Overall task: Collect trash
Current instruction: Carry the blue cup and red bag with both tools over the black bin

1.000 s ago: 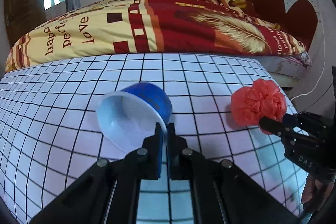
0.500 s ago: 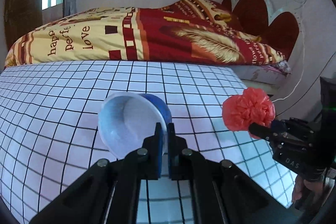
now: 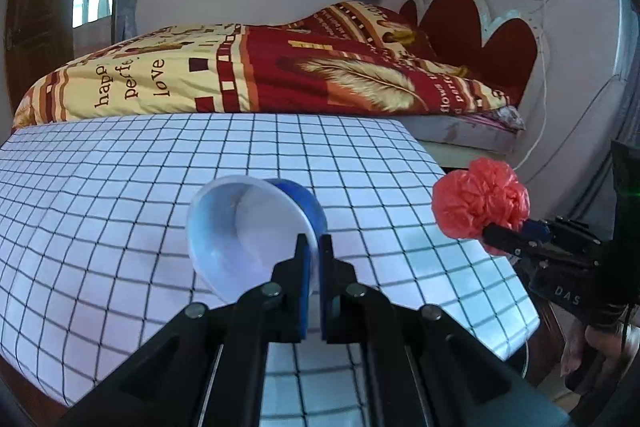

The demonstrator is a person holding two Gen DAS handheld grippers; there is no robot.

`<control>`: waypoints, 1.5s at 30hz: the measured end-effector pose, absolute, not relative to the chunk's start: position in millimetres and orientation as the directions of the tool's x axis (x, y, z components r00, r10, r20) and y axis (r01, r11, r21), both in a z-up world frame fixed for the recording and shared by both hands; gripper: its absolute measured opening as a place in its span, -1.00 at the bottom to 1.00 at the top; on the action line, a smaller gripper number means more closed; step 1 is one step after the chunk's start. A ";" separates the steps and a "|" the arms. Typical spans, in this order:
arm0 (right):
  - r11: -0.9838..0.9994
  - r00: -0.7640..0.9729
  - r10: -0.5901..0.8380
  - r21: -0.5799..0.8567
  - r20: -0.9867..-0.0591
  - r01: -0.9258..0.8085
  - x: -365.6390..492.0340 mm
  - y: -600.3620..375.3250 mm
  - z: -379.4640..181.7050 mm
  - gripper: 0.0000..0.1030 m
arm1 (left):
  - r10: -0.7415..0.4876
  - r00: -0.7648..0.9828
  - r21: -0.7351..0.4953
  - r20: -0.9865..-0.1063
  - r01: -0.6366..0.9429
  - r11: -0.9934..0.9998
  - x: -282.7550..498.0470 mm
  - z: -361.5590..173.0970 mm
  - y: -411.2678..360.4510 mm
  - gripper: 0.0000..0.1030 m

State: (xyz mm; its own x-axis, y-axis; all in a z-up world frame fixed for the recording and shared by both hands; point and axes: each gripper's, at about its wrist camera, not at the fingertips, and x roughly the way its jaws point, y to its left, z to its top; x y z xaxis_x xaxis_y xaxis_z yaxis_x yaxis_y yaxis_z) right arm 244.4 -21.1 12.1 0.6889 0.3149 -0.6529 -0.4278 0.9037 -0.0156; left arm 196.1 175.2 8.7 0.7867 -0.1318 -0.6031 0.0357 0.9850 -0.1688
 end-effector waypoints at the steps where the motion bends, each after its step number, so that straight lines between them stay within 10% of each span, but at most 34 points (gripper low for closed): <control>1: 0.905 0.691 0.314 -0.014 -0.651 -0.425 239.7 -25.0 12.9 -0.44 | -0.136 0.787 -0.168 -0.602 0.041 0.985 192.2 9.1 171.7 -0.92; 45: 0.997 0.735 0.048 -0.014 -0.677 -0.078 91.4 -265.4 -10.1 -0.44 | -0.441 0.630 -0.159 -0.639 0.453 0.877 119.3 -13.6 -54.3 -0.92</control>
State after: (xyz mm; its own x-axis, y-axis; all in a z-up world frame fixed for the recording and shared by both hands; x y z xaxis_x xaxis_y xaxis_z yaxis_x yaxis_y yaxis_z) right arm 91.4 -265.4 -10.1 0.7346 0.0480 -0.6768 -0.0778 0.9969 -0.0137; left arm 119.3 -54.3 -13.6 0.6303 -0.4411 -0.6388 0.4525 0.8774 -0.1593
